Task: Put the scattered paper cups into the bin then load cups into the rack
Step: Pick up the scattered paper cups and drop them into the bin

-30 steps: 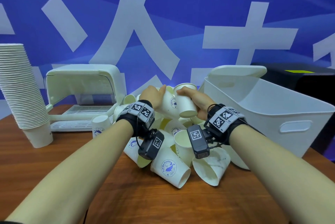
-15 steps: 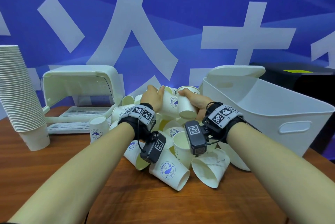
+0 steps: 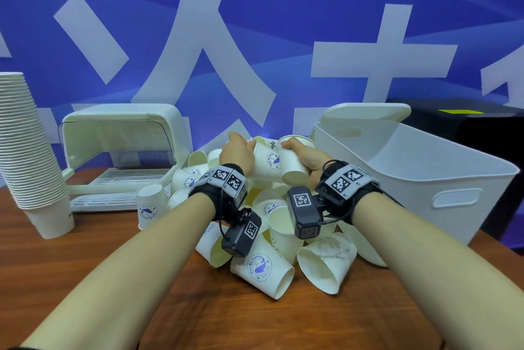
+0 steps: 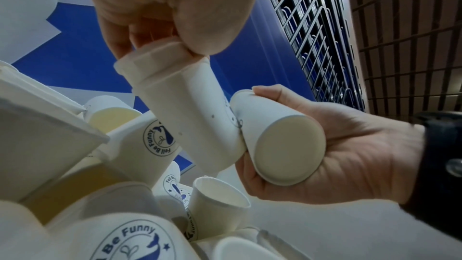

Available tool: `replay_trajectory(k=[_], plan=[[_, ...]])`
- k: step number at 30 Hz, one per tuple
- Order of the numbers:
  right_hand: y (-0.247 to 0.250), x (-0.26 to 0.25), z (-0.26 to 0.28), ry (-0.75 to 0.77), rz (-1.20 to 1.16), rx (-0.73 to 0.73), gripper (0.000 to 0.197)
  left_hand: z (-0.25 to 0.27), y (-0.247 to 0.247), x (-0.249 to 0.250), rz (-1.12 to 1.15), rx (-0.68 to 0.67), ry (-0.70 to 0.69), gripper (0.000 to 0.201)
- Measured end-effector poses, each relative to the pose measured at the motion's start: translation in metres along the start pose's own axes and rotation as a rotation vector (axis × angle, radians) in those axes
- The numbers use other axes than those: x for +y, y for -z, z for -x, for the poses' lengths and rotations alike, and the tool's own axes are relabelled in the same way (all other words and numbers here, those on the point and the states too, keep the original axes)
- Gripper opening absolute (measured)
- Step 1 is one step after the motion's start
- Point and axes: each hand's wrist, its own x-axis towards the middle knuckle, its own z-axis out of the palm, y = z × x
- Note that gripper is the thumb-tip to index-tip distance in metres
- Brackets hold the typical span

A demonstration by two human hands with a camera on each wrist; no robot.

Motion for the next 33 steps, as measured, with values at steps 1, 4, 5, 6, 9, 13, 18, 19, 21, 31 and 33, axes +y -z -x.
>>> replay_trajectory(k=[1,4,5,6,9,13,18,19,21,31,33], plan=[[0.001,0.000,0.000,0.000,-0.005,0.001,0.031,-0.001,-0.001,0.000,-0.005,0.003,0.011,0.036],[0.003,0.000,0.002,-0.002,-0.011,-0.003,0.026,-0.003,-0.003,0.000,-0.087,-0.032,0.001,0.040],[0.003,0.001,0.002,-0.004,-0.016,0.001,0.025,-0.004,-0.004,0.000,-0.088,-0.027,0.005,0.039],[0.002,0.001,0.004,-0.005,-0.015,0.000,0.025,-0.003,-0.004,0.001,-0.067,-0.018,0.009,0.037],[-0.003,-0.003,0.005,0.014,-0.016,0.031,0.041,-0.003,-0.005,0.004,-0.040,0.010,0.013,0.036],[-0.002,-0.021,0.008,0.100,-0.025,0.120,0.060,-0.003,0.003,0.020,0.103,0.077,-0.036,0.041],[0.013,-0.058,0.026,0.150,-0.027,0.113,0.028,-0.008,0.009,0.053,0.312,0.081,-0.155,0.044],[0.015,-0.065,0.029,0.165,-0.029,0.116,0.029,-0.009,0.008,0.059,0.324,0.073,-0.178,0.046],[0.020,-0.078,0.037,0.191,-0.006,0.137,0.034,-0.011,0.007,0.072,0.339,0.065,-0.203,0.049],[0.086,-0.100,0.055,0.257,0.065,0.324,0.085,-0.003,-0.030,0.140,0.358,0.014,-0.315,0.078],[0.107,-0.098,0.051,0.255,0.084,0.354,0.089,0.003,-0.043,0.152,0.329,-0.027,-0.339,0.083]])
